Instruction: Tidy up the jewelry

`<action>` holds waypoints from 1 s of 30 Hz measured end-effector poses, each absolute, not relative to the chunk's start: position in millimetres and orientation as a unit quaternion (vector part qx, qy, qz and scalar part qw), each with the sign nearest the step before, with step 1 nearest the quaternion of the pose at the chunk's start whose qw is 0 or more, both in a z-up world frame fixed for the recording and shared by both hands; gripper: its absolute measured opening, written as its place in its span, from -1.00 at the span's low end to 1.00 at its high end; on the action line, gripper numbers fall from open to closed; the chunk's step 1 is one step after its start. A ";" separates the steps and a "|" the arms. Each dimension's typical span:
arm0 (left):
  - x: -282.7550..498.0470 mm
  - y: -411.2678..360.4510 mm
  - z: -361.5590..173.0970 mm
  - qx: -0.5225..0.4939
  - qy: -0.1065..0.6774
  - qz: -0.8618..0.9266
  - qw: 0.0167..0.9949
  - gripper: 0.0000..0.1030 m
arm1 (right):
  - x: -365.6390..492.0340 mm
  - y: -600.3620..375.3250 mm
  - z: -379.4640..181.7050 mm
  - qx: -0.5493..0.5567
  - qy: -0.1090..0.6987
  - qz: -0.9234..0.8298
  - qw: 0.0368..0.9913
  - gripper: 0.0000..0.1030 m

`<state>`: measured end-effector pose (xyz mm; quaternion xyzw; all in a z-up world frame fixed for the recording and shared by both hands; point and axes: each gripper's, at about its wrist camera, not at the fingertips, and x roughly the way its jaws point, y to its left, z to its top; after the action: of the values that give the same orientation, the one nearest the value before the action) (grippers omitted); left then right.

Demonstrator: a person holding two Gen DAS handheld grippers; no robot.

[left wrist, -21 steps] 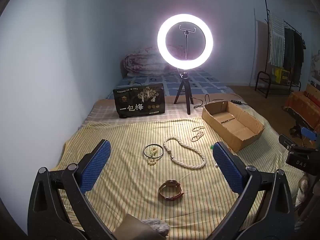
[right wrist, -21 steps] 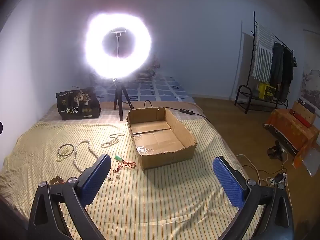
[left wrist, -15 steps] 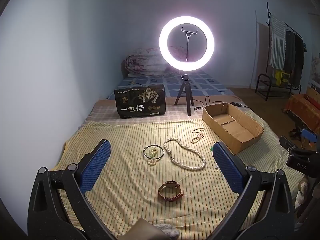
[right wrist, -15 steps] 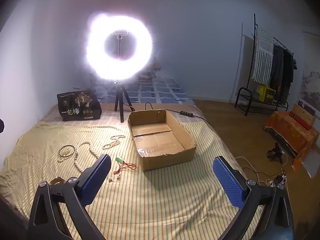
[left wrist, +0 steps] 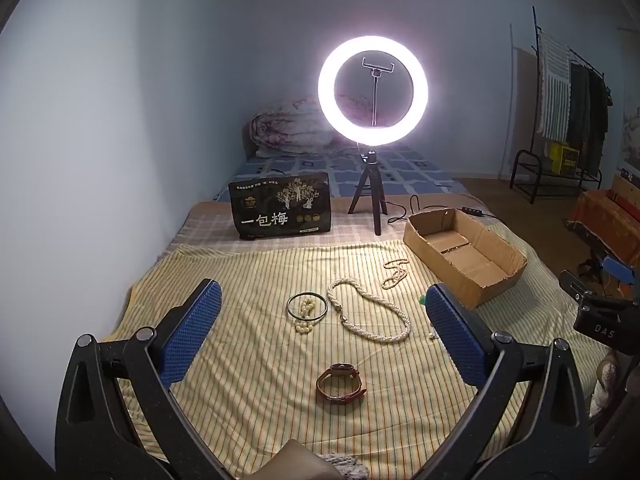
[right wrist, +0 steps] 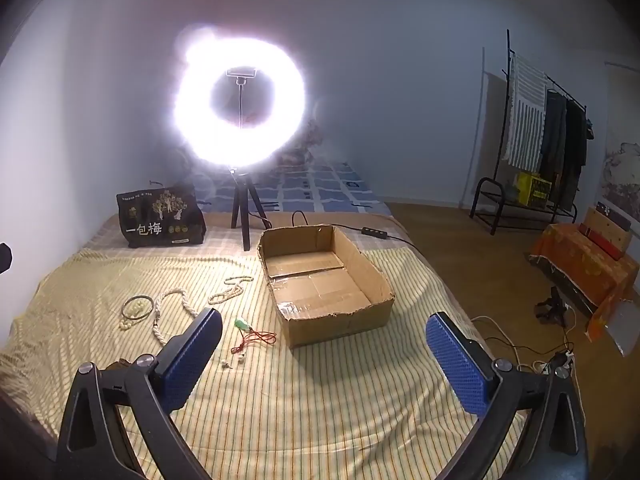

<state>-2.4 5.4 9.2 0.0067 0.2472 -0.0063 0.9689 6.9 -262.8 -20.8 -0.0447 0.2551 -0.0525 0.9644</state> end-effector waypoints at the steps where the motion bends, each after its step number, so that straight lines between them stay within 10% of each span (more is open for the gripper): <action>1: -2.4 5.4 9.8 0.007 0.247 -0.006 0.969 1.00 | 7.1 -261.2 -19.8 -0.045 0.255 -0.053 0.964 0.99; 30: -4.7 7.9 16.4 0.003 0.238 -0.005 0.971 1.00 | 4.3 -261.1 -17.3 -0.039 0.255 -0.046 0.965 0.99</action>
<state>-4.7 7.9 16.4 0.0033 0.2380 -0.0047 0.9712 4.3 -261.1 -17.3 -0.0386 0.2554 -0.0457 0.9650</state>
